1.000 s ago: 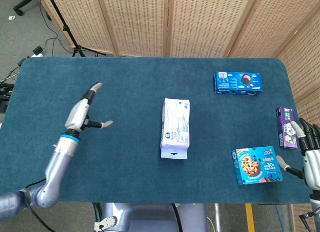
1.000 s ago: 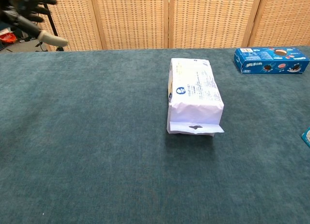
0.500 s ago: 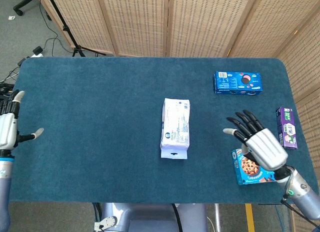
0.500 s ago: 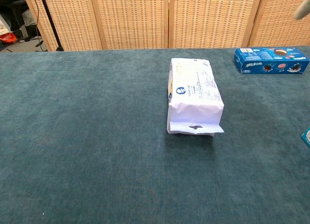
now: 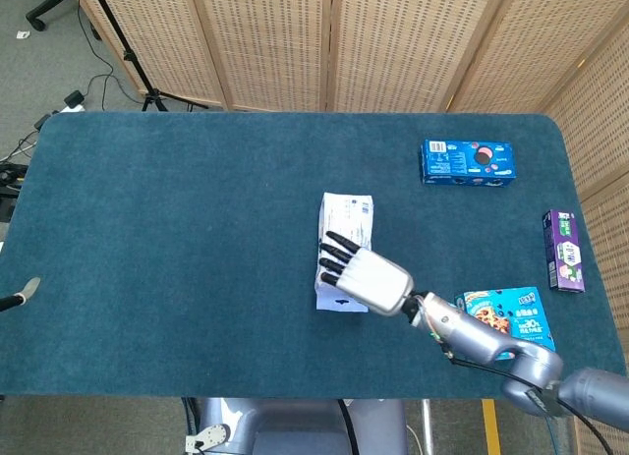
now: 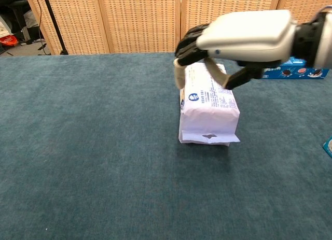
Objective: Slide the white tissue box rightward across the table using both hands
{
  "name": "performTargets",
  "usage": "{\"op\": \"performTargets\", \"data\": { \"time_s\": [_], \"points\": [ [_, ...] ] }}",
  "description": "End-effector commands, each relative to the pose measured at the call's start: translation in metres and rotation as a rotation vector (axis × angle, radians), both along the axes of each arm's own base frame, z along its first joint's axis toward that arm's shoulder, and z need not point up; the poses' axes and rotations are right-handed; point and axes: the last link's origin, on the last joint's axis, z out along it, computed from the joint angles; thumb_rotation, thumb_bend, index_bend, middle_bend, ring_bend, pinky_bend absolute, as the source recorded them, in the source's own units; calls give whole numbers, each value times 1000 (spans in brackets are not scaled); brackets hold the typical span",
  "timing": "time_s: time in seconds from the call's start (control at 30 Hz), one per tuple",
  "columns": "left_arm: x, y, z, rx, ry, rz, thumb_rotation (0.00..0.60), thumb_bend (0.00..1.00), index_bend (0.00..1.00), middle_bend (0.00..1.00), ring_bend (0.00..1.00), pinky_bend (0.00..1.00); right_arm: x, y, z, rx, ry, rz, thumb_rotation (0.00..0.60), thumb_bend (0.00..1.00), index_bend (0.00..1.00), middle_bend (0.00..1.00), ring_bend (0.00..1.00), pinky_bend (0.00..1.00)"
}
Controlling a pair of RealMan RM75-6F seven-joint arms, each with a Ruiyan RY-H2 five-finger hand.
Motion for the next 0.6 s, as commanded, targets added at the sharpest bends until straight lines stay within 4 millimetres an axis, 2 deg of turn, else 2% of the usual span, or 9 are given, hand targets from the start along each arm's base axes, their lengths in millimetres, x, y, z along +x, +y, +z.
{"op": "performTargets", "data": {
  "time_s": [0.03,0.2,0.33,0.43,0.6],
  "points": [
    [-1,3,-2,-8,5,11,600,201,0,0,0,0,32,-4,-26,23,7,27,600,1000,354,305,166,162],
    [-2,5,-2,-16,10,16,600,202,0,0,0,0,54,-14,-44,15,21,31,600,1000,354,289,166,174],
    [-3,6,-3,-22,11,21,600,203,0,0,0,0,62,-25,-58,-1,55,16,600,1000,389,283,166,173],
    [-3,7,-4,-26,11,24,600,206,0,0,0,0,60,-26,-65,-16,99,30,600,1000,412,283,166,173],
    [-4,7,-5,-33,11,29,600,211,0,0,0,0,45,-30,-75,-57,209,47,600,1000,412,283,166,174]
  ]
}}
